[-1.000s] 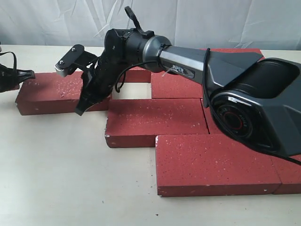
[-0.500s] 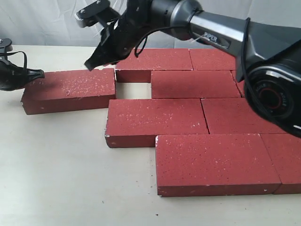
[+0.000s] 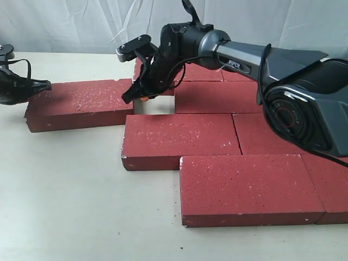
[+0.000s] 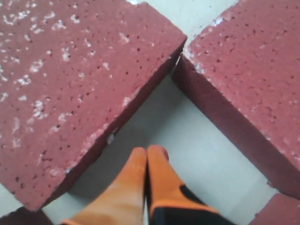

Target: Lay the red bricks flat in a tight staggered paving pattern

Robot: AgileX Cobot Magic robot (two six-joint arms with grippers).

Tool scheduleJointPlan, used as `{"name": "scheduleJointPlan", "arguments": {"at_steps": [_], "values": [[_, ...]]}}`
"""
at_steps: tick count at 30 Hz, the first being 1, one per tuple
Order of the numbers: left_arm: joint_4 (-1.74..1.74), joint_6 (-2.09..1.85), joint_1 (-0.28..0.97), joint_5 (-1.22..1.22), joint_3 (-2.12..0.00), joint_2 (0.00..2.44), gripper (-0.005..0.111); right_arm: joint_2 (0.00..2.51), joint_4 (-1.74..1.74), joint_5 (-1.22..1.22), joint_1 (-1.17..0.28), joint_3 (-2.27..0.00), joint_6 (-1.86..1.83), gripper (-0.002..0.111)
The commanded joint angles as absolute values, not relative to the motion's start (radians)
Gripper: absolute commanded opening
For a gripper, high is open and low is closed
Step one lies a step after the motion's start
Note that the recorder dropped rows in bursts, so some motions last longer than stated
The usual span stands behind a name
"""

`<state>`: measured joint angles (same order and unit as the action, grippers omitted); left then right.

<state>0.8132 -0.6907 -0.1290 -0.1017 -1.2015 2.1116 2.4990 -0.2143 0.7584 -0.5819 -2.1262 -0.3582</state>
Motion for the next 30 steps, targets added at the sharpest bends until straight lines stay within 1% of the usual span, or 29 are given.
{"name": "scheduleJointPlan", "arguments": {"at_steps": [1, 13, 24, 30], "values": [[0.821, -0.69, -0.125, -0.097, -1.209, 2.111, 0.0, 2.516, -0.213, 0.71, -0.579, -2.127, -0.355, -0.001], [0.817, -0.692, -0.125, -0.097, -1.209, 2.111, 0.0, 2.502, -0.237, 0.738, -0.618, -2.127, -0.392, -0.001], [0.811, -0.692, -0.125, -0.097, -1.209, 2.111, 0.0, 2.467, -0.233, 0.842, -0.627, -2.127, -0.399, -0.001], [0.812, -0.692, -0.125, -0.109, -1.209, 2.111, 0.0, 2.467, -0.209, 0.858, -0.629, -2.127, -0.403, -0.001]]}}
